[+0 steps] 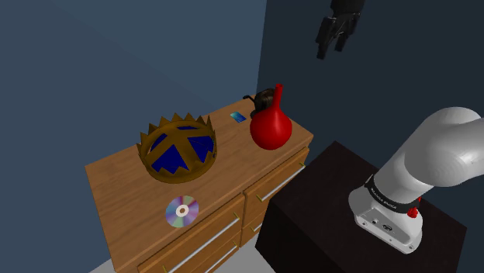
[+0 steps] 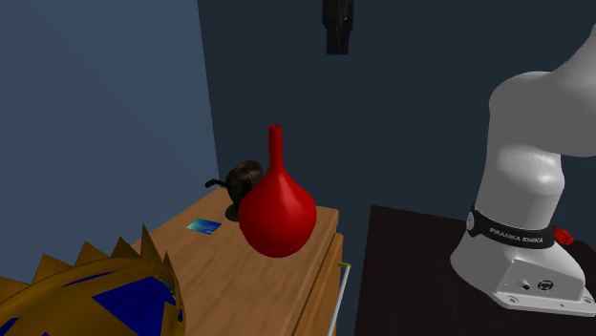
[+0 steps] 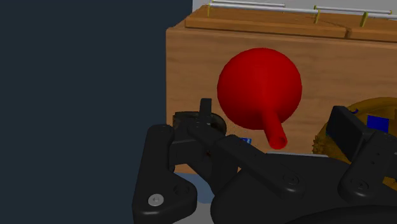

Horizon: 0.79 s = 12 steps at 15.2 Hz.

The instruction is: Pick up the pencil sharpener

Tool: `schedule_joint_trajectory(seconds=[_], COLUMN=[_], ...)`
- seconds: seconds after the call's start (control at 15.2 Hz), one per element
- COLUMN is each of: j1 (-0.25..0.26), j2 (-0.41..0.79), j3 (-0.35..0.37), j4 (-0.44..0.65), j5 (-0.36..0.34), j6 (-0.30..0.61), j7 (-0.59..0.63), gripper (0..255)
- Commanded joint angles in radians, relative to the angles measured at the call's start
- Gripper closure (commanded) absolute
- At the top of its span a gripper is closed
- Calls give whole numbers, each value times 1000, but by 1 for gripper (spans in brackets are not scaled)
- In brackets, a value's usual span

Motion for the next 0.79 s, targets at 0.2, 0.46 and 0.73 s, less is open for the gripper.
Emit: schedule_joint_trajectory(seconds=[0.2,0.46,0.73], j1=[5,9,14], j2=[143,276,418], j3=[-13,-23,-31], j4=[-15,5,48], j5=[8,18,33], j6=[163,278,379], j7=[-10,-23,-39], gripper=[0,0,0])
